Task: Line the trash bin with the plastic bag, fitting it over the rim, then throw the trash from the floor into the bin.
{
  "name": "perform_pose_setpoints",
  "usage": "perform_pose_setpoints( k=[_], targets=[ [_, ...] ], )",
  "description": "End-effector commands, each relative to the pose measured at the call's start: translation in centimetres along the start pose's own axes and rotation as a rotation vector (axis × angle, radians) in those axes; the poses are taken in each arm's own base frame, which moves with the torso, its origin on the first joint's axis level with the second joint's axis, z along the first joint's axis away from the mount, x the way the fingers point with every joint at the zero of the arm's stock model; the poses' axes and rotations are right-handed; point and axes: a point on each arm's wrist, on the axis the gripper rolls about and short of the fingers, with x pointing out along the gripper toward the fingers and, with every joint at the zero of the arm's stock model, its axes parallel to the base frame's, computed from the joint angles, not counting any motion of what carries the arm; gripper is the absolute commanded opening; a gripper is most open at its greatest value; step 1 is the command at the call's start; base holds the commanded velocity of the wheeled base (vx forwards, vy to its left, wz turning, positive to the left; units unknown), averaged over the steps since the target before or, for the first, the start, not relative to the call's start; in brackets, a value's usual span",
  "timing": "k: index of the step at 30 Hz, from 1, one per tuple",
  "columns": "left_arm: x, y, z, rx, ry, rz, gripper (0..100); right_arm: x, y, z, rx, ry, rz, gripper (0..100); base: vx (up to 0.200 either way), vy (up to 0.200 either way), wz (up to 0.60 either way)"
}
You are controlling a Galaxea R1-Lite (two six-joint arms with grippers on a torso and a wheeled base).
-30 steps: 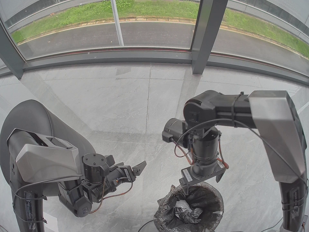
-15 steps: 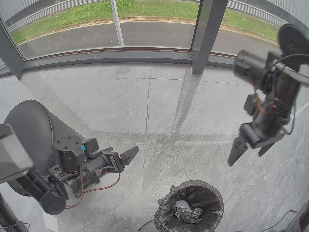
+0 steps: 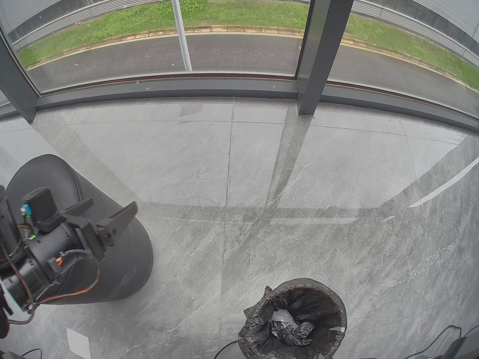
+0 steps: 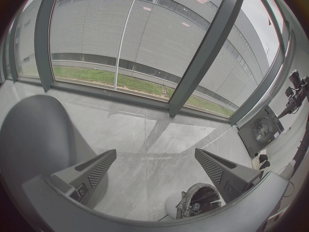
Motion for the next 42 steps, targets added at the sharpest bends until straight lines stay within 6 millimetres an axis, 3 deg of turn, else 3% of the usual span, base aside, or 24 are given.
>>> perform_pose_setpoints(
  k=[1, 3, 9, 12, 15, 16, 20, 22, 23, 27, 33, 38, 40, 42],
  targets=[
    [-18.1, 3.0, -1.3, 0.147, -0.239, 0.188, 100, -8.7, -2.0, -24.0, -0.060, -0.867, -0.407, 100, 0.000, 0.000, 0.00],
    [-18.8, 3.0, -1.8, 0.148, -0.244, 0.238, 100, -7.3, -1.8, -25.6, -0.061, -0.880, -0.445, 100, 0.000, 0.000, 0.00],
    [-20.4, 2.7, -3.1, 0.148, -0.308, 0.361, 100, -4.8, -2.8, -26.9, -0.004, -0.812, -0.381, 100, 0.000, 0.000, 0.00],
    [-21.3, 2.6, -5.1, 0.156, -0.310, 0.419, 100, -1.8, -3.3, -26.9, -0.007, -0.710, -0.353, 100, 0.000, 0.000, 0.00],
    [-21.3, 2.6, -5.1, 0.123, -0.316, 0.435, 100, 1.0, -3.8, -26.6, -0.006, -0.665, -0.330, 100, 0.000, 0.000, 0.00],
    [-21.5, 2.5, -4.9, 0.075, -0.333, 0.428, 100, 3.7, -4.4, -26.3, -0.006, -0.659, -0.331, 100, 0.000, 0.000, 0.00],
    [-21.5, 2.6, -4.9, 0.066, -0.335, 0.447, 100, 10.1, -5.6, -26.7, -0.045, -0.750, -0.323, 100, 0.000, 0.000, 0.00],
    [-21.5, 2.6, -4.9, 0.067, -0.336, 0.453, 100, 10.6, -5.7, -26.9, -0.054, -0.751, -0.325, 100, 0.000, 0.000, 0.00],
    [-21.4, 2.8, -5.1, 0.108, -0.324, 0.518, 100, 12.3, -6.0, -27.6, -0.141, -0.758, -0.326, 100, 0.000, 0.000, 0.00],
    [-21.1, 2.9, -5.5, 0.168, -0.295, 0.547, 100, 12.5, -6.0, -27.9, -0.076, -0.715, -0.236, 100, 0.000, 0.000, 0.00],
    [-21.0, 2.1, -6.1, 0.230, -0.288, 0.661, 100, 12.9, -5.8, -28.3, -0.128, -0.667, -0.146, 100, 0.000, 0.000, 0.00],
    [-19.1, 3.5, -9.1, 0.181, -0.219, 0.725, 100, 12.9, -5.8, -28.3, -0.125, -0.667, -0.145, 100, 0.000, 0.000, 0.00],
    [-17.5, 4.6, -12.1, 0.172, -0.180, 0.719, 100, 12.9, -5.8, -28.3, -0.124, -0.668, -0.147, 100, 0.000, 0.000, 0.00],
    [-17.3, 4.6, -12.4, 0.154, -0.205, 0.669, 100, 12.9, -5.8, -28.3, -0.118, -0.668, -0.144, 100, 0.000, 0.000, 0.00]
  ],
)
